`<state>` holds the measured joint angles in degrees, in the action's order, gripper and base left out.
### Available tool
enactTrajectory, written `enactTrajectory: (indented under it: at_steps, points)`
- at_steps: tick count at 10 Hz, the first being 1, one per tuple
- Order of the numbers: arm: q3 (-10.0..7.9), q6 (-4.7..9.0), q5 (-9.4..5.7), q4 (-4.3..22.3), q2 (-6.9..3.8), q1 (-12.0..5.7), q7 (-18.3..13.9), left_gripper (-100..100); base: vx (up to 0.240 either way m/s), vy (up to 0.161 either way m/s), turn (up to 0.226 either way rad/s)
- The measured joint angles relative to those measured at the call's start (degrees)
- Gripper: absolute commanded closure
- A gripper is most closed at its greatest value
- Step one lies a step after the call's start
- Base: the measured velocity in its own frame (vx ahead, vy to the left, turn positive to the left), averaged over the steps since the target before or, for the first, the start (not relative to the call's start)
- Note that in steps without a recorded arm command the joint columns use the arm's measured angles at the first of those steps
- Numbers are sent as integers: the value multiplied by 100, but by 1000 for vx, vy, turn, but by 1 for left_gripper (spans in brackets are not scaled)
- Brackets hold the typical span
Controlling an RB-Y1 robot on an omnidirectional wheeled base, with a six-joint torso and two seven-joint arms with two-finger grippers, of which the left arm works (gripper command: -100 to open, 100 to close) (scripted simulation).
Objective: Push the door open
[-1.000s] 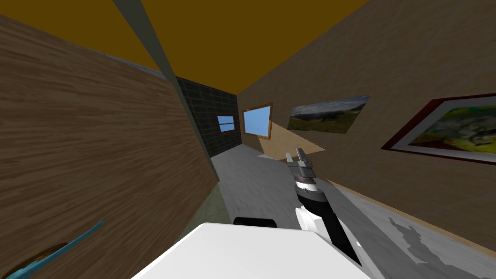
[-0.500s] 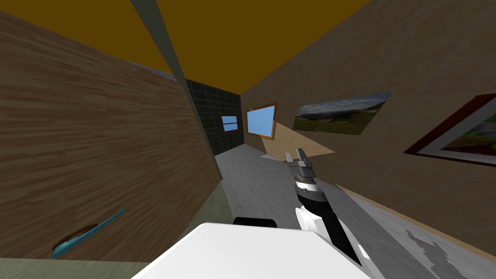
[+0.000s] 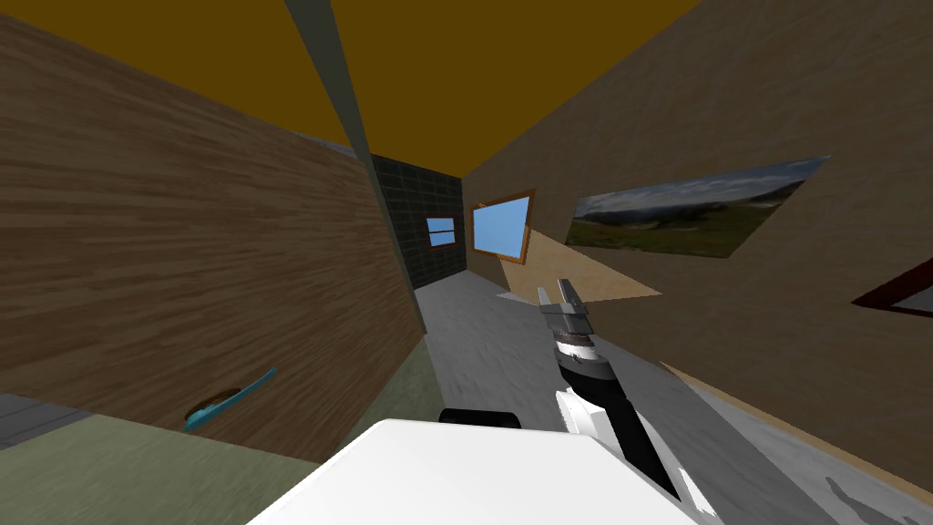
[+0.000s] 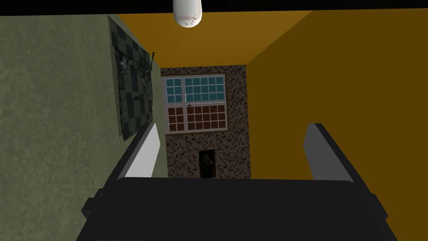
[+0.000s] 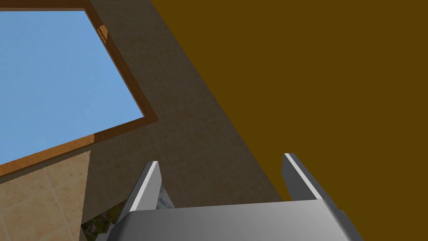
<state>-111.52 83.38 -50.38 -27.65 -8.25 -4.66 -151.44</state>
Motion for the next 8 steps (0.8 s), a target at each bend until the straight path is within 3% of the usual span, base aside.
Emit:
enactTrajectory:
  at_steps: [4, 8]
  points:
    - [-235, 84, -496, -61, -323, -183, 547, -100, -2, 54, 126]
    - [-594, 183, -923, -65, -608, -349, 972, -100, 8, 49, 123]
